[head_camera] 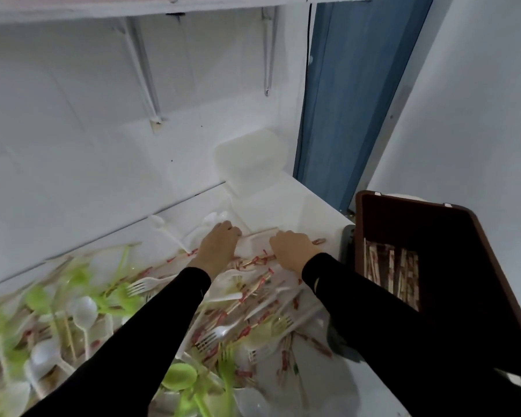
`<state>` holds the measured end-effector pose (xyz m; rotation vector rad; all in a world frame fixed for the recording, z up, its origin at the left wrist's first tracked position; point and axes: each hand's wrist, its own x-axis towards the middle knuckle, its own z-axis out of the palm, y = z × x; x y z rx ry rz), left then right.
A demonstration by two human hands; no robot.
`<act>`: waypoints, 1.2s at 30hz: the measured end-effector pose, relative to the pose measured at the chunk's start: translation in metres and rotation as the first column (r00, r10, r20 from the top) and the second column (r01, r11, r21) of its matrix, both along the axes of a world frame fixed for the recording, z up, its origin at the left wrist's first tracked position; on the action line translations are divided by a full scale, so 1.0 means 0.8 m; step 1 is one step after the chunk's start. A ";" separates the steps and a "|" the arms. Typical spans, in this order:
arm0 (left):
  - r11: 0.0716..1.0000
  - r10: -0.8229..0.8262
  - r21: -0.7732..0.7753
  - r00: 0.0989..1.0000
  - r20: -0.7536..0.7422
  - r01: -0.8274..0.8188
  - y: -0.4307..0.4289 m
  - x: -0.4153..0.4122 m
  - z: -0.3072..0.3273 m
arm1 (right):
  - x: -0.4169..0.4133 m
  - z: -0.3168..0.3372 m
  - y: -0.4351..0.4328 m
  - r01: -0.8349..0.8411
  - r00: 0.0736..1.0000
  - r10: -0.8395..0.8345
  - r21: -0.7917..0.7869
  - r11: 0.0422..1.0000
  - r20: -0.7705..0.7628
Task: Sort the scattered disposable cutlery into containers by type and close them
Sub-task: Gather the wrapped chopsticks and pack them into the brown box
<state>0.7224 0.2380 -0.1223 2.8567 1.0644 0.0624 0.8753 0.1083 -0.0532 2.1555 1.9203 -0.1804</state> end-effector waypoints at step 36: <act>0.952 0.302 -0.088 0.847 0.438 -0.294 -0.007 -0.177 0.045 | -0.074 -0.015 0.024 -0.121 0.981 0.125 0.032 0.992 -0.151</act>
